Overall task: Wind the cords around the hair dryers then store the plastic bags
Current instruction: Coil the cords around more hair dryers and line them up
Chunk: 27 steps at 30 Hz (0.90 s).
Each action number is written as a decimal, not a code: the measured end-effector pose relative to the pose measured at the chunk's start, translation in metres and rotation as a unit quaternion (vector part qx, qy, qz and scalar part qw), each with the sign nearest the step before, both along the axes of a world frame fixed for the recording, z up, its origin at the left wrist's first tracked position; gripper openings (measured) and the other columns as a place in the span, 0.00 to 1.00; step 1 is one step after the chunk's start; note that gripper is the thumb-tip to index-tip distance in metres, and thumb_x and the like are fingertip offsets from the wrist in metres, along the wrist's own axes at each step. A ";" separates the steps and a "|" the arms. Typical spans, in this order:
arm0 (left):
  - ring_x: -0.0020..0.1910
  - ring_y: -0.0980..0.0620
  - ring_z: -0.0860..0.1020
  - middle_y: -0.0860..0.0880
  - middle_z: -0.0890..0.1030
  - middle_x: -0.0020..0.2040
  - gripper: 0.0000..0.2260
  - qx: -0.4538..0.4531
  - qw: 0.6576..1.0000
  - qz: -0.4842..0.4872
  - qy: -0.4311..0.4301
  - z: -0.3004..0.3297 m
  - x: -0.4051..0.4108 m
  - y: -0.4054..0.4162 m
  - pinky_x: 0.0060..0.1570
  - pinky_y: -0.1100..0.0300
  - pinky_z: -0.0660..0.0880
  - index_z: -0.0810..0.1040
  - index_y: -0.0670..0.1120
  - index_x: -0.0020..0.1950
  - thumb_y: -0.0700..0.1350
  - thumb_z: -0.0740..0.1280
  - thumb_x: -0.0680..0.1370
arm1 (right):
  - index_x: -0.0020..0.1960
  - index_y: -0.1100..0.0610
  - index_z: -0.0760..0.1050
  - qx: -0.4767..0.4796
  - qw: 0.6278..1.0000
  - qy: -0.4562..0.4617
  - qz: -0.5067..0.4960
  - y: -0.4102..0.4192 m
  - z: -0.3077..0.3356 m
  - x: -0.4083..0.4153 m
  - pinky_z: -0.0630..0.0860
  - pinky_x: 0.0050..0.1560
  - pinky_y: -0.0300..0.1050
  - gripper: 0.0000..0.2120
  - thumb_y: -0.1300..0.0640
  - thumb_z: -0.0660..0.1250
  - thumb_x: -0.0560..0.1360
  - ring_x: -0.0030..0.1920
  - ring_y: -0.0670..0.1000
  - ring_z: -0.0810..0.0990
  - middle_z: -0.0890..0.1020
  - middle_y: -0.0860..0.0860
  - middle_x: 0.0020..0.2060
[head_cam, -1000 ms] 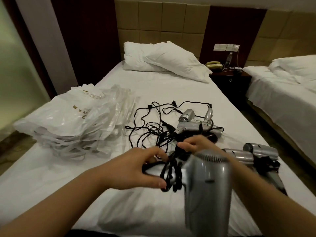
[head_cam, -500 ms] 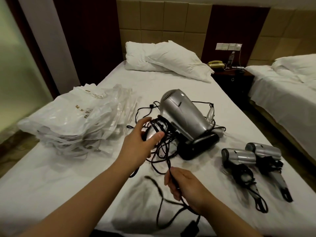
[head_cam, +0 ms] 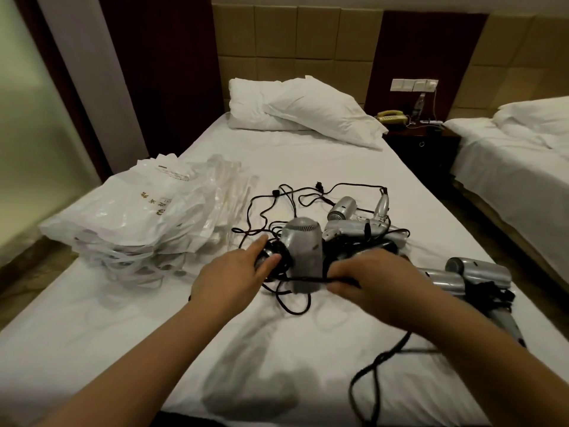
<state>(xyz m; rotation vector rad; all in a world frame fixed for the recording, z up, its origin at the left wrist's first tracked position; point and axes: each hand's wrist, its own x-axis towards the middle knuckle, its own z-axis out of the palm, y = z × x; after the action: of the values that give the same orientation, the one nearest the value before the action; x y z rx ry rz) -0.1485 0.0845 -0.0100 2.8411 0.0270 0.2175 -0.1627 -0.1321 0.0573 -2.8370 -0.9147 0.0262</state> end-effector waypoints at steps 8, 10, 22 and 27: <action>0.56 0.46 0.76 0.47 0.79 0.56 0.37 0.062 0.983 -0.157 0.076 0.005 -0.011 -0.016 0.44 0.55 0.69 0.51 0.58 0.77 0.71 0.41 0.69 | 0.49 0.53 0.79 0.077 0.990 -0.112 0.026 0.003 0.023 0.042 0.68 0.46 0.46 0.12 0.46 0.65 0.75 0.48 0.53 0.75 0.77 0.51 0.43; 0.55 0.46 0.77 0.48 0.79 0.55 0.36 0.094 0.975 -0.184 0.078 0.011 -0.015 -0.019 0.43 0.56 0.68 0.49 0.58 0.77 0.72 0.51 0.73 | 0.43 0.54 0.77 0.095 0.989 -0.111 0.031 0.002 0.021 0.051 0.68 0.46 0.48 0.12 0.45 0.66 0.74 0.46 0.53 0.74 0.75 0.49 0.38; 0.28 0.59 0.73 0.59 0.79 0.32 0.37 -0.366 0.889 -0.258 0.093 0.032 -0.034 -0.007 0.31 0.68 0.70 0.51 0.72 0.70 0.49 0.71 0.73 | 0.51 0.52 0.74 0.346 0.864 0.331 -0.159 -0.031 -0.062 0.085 0.77 0.56 0.48 0.16 0.41 0.67 0.72 0.53 0.52 0.81 0.80 0.51 0.47; 0.24 0.49 0.71 0.46 0.76 0.29 0.20 -0.540 0.819 -0.188 0.044 0.028 -0.020 -0.010 0.24 0.62 0.67 0.76 0.67 0.57 0.57 0.66 0.65 | 0.47 0.62 0.74 0.513 0.739 0.418 -0.126 -0.019 -0.093 0.054 0.75 0.41 0.55 0.05 0.66 0.60 0.77 0.35 0.57 0.76 0.77 0.60 0.39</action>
<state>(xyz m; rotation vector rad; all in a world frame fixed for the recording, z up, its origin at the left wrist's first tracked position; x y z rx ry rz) -0.1687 0.0741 0.0181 1.6576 -0.2949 -0.0312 -0.1090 -0.1506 -0.0359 -1.5625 -0.1735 0.5304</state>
